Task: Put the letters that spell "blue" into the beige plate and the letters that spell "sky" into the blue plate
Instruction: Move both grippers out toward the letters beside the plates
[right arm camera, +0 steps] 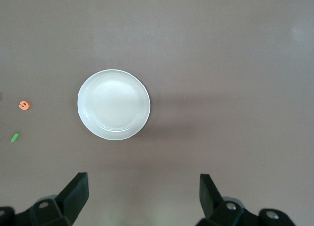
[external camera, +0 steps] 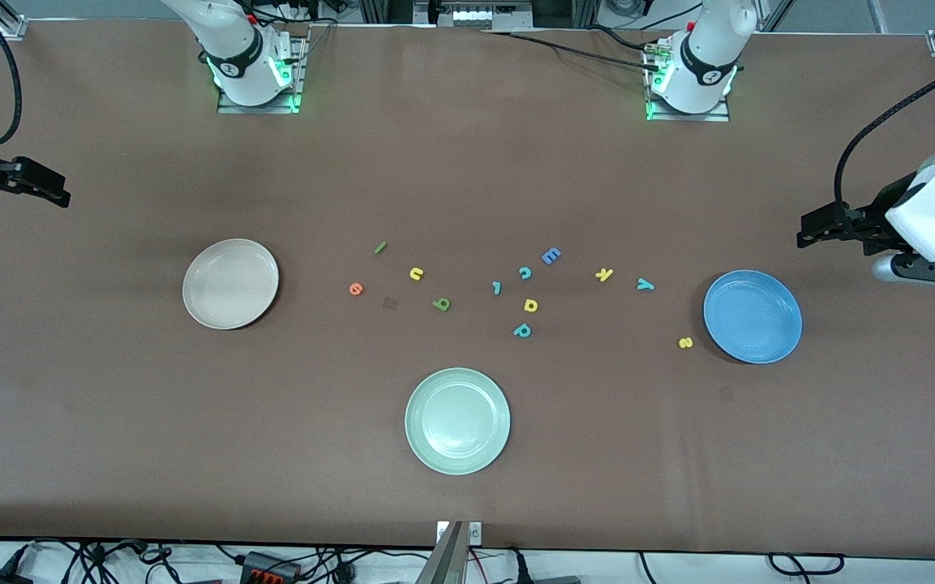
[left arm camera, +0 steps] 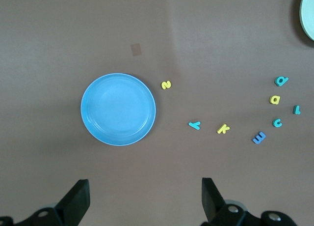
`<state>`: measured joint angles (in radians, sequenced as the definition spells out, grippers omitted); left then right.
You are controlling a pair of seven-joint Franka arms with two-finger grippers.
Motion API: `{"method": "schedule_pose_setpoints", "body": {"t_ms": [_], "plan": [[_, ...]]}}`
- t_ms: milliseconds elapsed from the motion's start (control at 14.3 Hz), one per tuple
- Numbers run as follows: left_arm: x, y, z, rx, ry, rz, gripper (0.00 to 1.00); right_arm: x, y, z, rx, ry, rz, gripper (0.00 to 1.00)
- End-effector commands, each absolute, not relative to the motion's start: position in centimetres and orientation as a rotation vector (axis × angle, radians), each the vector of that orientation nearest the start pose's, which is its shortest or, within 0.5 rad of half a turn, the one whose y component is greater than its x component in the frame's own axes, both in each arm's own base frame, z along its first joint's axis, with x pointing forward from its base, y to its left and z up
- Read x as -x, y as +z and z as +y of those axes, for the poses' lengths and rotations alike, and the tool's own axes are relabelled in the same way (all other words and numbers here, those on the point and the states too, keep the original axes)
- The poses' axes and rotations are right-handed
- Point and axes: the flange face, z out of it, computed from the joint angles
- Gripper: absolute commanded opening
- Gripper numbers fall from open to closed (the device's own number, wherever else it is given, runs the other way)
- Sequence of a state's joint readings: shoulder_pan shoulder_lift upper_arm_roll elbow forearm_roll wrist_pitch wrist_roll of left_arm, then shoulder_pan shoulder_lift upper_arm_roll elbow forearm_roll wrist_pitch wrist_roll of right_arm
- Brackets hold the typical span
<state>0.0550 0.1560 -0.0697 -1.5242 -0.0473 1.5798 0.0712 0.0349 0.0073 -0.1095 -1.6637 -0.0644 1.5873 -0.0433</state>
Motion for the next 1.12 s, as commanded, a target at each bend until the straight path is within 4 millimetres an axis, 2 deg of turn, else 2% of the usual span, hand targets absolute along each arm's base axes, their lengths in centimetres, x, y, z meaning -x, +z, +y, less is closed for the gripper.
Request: {"method": "schedule_pose_setpoints", "body": {"t_ms": [0, 280, 490, 561, 771, 911, 1051], "plan": [[-59.9, 56.1, -1.0, 3.215, 0.170, 0.148, 1.00, -54.8, 58.0, -5.0, 3.198, 0.151, 0.041, 1.00], [-59.9, 56.1, -1.1, 3.215, 0.170, 0.153, 1.00, -54.9, 57.9, -5.1, 3.198, 0.154, 0.044, 1.00], [-60.3, 55.1, -2.7, 3.231, 0.191, 0.203, 1.00, -55.6, 56.8, -5.1, 3.197, 0.173, 0.059, 1.00], [-60.4, 54.2, -3.1, 3.251, 0.215, 0.230, 1.00, -56.0, 56.6, -4.9, 3.202, 0.161, 0.049, 1.00], [-61.6, 50.9, -6.1, 3.237, 0.273, 0.323, 1.00, -56.4, 56.3, -4.6, 3.200, 0.153, 0.043, 1.00], [-63.4, 46.9, -6.4, 3.238, 0.296, 0.320, 1.00, -57.3, 54.5, -4.5, 3.201, 0.192, 0.039, 1.00], [-64.8, 43.0, -7.9, 3.213, 0.294, 0.350, 1.00, -57.9, 53.0, -3.1, 3.207, 0.231, 0.000, 1.00]]}}
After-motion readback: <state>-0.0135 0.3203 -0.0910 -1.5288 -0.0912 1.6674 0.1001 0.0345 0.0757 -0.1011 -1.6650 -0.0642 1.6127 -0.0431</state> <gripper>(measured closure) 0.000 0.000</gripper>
